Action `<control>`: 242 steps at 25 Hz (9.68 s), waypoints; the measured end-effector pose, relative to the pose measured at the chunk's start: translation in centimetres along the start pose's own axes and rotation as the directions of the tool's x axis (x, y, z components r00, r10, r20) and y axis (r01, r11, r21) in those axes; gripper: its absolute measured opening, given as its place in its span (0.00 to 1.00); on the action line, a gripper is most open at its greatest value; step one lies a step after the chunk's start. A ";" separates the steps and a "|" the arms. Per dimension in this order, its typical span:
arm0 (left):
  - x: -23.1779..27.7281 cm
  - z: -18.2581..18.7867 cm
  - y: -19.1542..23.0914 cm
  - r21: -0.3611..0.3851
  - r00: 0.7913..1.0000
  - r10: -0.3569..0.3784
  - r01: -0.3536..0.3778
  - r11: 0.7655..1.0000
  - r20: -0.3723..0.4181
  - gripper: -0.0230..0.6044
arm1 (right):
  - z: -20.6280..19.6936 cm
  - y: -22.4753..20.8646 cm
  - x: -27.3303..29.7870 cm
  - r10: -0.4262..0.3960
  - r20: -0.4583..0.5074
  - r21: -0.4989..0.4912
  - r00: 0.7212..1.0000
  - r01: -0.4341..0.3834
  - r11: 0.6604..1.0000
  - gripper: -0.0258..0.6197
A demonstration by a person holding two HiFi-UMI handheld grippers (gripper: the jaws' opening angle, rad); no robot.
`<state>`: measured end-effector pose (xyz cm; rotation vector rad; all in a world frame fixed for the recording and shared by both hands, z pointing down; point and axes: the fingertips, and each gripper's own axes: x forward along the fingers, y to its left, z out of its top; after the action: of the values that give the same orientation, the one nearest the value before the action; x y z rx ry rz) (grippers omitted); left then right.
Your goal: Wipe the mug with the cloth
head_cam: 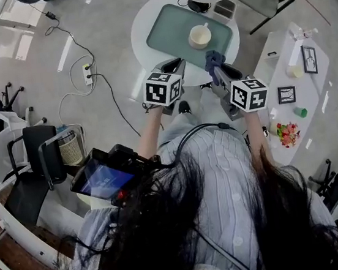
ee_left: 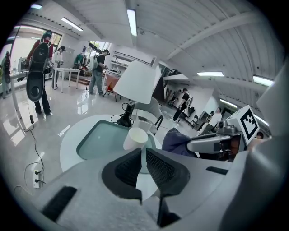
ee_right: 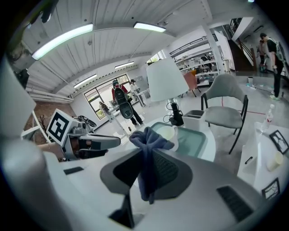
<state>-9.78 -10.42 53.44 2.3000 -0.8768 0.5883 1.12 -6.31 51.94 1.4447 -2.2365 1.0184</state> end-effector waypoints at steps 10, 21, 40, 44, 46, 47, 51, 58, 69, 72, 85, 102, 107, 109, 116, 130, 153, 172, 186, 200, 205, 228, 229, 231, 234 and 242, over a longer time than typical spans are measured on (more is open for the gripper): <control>6.3 1.8 1.8 -0.070 0.997 0.051 -0.054 0.996 -0.051 0.08 | 2.6 -5.5 2.5 0.025 -0.055 -0.021 0.998 -0.026 0.999 0.17; 11.6 1.6 3.5 -0.127 0.980 0.089 -0.112 0.986 -0.178 0.19 | 3.8 -9.1 6.3 0.075 -0.166 -0.167 0.983 -0.103 0.981 0.17; 17.0 4.6 4.3 0.314 0.865 -0.024 0.207 0.927 -0.501 0.19 | 4.4 -12.2 10.4 0.149 -0.222 -0.150 0.964 -0.184 0.971 0.17; 17.4 3.9 4.5 0.330 0.847 -0.003 0.210 0.920 -0.532 0.19 | 4.7 -11.6 11.5 0.191 -0.227 -0.144 0.955 -0.227 0.963 0.17; 17.5 4.0 4.5 0.326 0.846 -0.002 0.207 0.922 -0.533 0.19 | 4.6 -11.3 12.0 0.205 -0.232 -0.142 0.951 -0.242 0.960 0.17; 17.5 4.0 4.6 0.323 0.846 -0.001 0.205 0.924 -0.533 0.19 | 4.5 -11.2 12.3 0.210 -0.237 -0.139 0.948 -0.247 0.959 0.17; 17.7 3.8 5.1 0.328 0.849 0.019 0.184 0.927 -0.528 0.14 | 3.5 -11.2 12.7 0.229 -0.264 -0.129 0.937 -0.270 0.954 0.17; 17.3 4.0 5.2 0.294 0.862 0.031 0.139 0.946 -0.506 0.13 | 2.8 -10.8 12.4 0.228 -0.279 -0.127 0.933 -0.271 0.954 0.17; 16.5 2.6 6.4 0.196 0.875 0.154 -0.070 0.978 -0.459 0.12 | 1.9 -10.0 12.4 0.226 -0.284 -0.126 0.932 -0.270 0.955 0.17; 15.7 3.1 6.8 0.133 0.879 0.192 -0.148 0.980 -0.437 0.12 | 1.6 -9.8 12.2 0.227 -0.280 -0.117 0.933 -0.268 0.956 0.17; 14.7 1.4 7.4 -0.125 0.863 0.346 -0.415 0.901 -0.368 0.12 | 0.0 -8.8 10.8 0.245 -0.264 -0.057 0.933 -0.269 0.962 0.17; 13.5 3.9 6.2 0.198 0.923 0.275 -0.226 0.954 -0.271 0.12 | 1.2 -8.9 11.3 0.214 -0.227 -0.055 0.950 -0.232 0.971 0.17; 15.6 4.3 4.6 0.415 0.907 0.193 -0.022 0.909 -0.375 0.12 | 0.0 -9.1 10.6 0.213 -0.245 -0.050 0.946 -0.232 0.971 0.17; 16.2 4.3 4.3 0.455 0.894 0.162 0.052 0.889 -0.419 0.12 | -0.3 -8.8 10.4 0.213 -0.249 -0.043 0.945 -0.230 0.972 0.17; 17.7 2.7 4.3 0.545 0.824 0.168 0.192 0.816 -0.542 0.12 | -0.9 -8.5 10.1 0.205 -0.256 -0.038 0.945 -0.222 0.974 0.17; 16.9 1.7 6.8 0.294 0.803 0.183 -0.011 0.956 -0.566 0.12 | -0.4 -8.2 10.7 0.207 -0.243 -0.021 0.948 -0.219 0.976 0.17; 15.2 1.3 9.3 -0.141 0.841 0.347 -0.437 0.888 -0.415 0.12 | -0.5 -7.6 11.7 0.222 -0.245 0.001 0.944 -0.229 0.973 0.17; 18.3 3.9 4.5 0.624 0.846 0.191 0.196 0.757 -0.497 0.12 | -0.9 -7.5 10.8 0.213 -0.247 0.005 0.945 -0.219 0.976 0.17; 18.3 3.0 4.6 0.729 0.742 0.236 0.453 0.513 -0.627 0.12 | -1.2 -7.6 10.8 0.210 -0.251 0.008 0.945 -0.215 0.977 0.17; 18.6 3.1 5.4 0.646 0.765 0.238 0.284 0.709 -0.598 0.12 | -1.3 -7.4 10.3 0.204 -0.245 0.010 0.948 -0.208 0.978 0.17; 18.0 3.2 6.4 0.506 0.768 0.227 0.144 0.850 -0.599 0.12 | -1.3 -7.2 10.6 0.209 -0.249 0.005 0.946 -0.215 0.977 0.17; 14.6 1.5 9.2 0.029 0.797 0.265 -0.298 0.954 -0.543 0.12 | -1.3 -7.2 11.9 0.221 -0.258 0.010 0.941 -0.226 0.974 0.15; 14.9 1.5 9.0 0.086 0.800 0.267 -0.263 0.961 -0.537 0.12 | -1.3 -7.2 11.9 0.222 -0.258 0.013 0.940 -0.226 0.974 0.14; 15.1 2.2 8.3 0.237 0.810 0.284 -0.184 0.954 -0.513 0.12 | -1.3 -7.3 11.9 0.223 -0.259 0.018 0.940 -0.226 0.974 0.14; 15.2 3.4 7.2 0.433 0.833 0.284 -0.060 0.900 -0.474 0.12 | -1.3 -7.5 12.0 0.224 -0.262 0.022 0.939 -0.226 0.974 0.14; 16.9 3.6 5.8 0.658 0.795 0.214 0.283 0.698 -0.568 0.12 | -1.4 -7.5 11.7 0.226 -0.264 0.030 0.938 -0.226 0.974 0.13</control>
<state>-1.69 -23.74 62.86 2.4651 -0.2647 1.8188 2.20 -15.10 62.70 0.9947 -2.2354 1.2022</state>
